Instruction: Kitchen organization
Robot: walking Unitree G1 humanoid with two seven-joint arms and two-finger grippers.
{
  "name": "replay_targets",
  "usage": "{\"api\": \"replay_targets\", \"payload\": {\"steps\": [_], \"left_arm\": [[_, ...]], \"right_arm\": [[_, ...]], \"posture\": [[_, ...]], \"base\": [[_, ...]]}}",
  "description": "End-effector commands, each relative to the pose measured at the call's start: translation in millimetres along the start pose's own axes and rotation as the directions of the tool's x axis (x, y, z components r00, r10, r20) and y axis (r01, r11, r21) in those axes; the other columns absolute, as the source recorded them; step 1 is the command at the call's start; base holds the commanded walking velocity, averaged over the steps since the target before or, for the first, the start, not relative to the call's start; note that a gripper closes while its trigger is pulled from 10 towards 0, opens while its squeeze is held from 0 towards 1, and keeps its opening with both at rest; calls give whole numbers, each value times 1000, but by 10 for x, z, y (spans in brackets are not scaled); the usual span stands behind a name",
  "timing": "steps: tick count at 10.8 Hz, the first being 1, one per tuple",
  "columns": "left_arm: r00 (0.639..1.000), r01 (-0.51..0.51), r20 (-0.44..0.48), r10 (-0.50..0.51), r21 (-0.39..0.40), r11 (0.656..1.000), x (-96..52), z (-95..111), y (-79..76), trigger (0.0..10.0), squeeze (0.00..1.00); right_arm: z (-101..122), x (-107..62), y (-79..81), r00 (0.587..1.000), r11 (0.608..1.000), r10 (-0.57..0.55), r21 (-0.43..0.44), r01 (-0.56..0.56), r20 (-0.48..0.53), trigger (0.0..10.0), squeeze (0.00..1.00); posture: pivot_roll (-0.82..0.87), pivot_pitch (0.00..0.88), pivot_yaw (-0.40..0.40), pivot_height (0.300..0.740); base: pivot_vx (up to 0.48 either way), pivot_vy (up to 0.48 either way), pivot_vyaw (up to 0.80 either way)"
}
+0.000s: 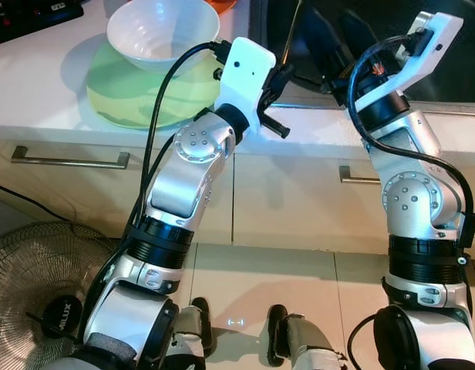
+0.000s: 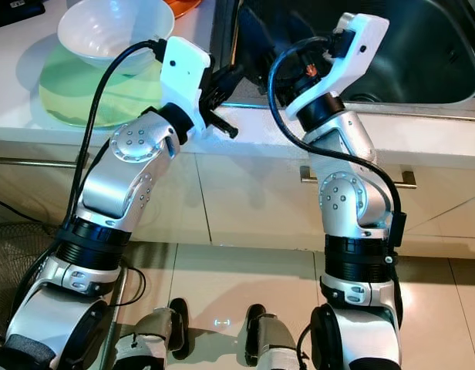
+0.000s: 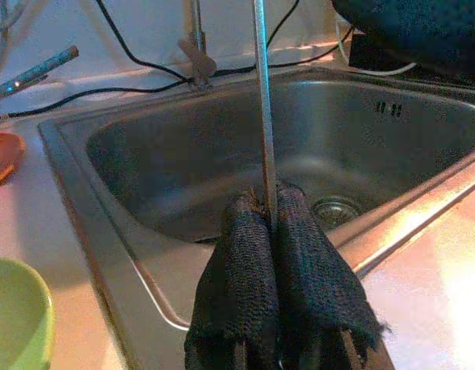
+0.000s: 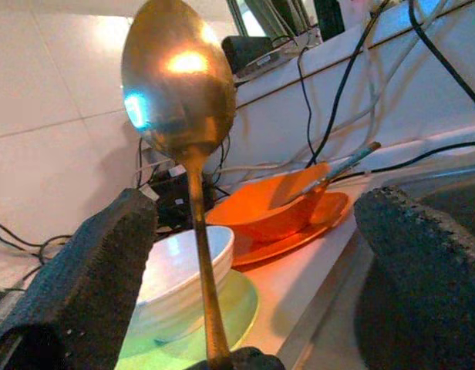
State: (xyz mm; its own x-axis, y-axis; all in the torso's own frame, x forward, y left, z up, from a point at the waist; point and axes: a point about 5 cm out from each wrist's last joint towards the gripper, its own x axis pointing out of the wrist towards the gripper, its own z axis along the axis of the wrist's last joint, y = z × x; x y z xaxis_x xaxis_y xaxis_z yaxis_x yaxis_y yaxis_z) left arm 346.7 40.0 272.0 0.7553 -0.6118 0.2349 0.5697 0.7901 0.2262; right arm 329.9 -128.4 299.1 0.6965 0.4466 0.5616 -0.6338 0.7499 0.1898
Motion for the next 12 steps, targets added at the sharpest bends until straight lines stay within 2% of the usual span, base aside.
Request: {"api": "replay_targets", "payload": {"steps": [1,6,8,9,10,12], "left_arm": [[999,40,2,-40,8,999,-11,8,-89,10000,0],[991,131,4,-131,36,991,-29,16,-246,10000,0],[990,143,1,-144,41,989,-32,15,-262,10000,0],[989,148,-1,-148,44,988,-38,11,-268,10000,0],[989,148,-2,-148,44,988,-40,12,-271,10000,0],[990,142,-4,-142,44,989,-44,11,-257,10000,0]], "right_arm": [[5,-18,56,999,999,34,10,-34,2,10000,0],[-57,-2,78,999,999,30,23,-30,-11,10000,0],[-71,-1,64,1000,1000,19,23,-19,-15,10000,0],[-76,-2,59,1000,1000,13,26,-13,-16,2863,0],[-75,0,55,1000,1000,10,27,-10,-16,0,0],[-78,7,49,1000,999,6,31,-6,-15,0,0]], "posture": [[121,255,-3,740],[129,249,-4,740],[131,249,-5,740],[131,249,-5,740],[132,254,-7,740],[135,261,-8,740]], "base": [[0,0,0],[0,0,0],[0,0,0],[0,0,0],[0,0,0],[0,0,0]]}}
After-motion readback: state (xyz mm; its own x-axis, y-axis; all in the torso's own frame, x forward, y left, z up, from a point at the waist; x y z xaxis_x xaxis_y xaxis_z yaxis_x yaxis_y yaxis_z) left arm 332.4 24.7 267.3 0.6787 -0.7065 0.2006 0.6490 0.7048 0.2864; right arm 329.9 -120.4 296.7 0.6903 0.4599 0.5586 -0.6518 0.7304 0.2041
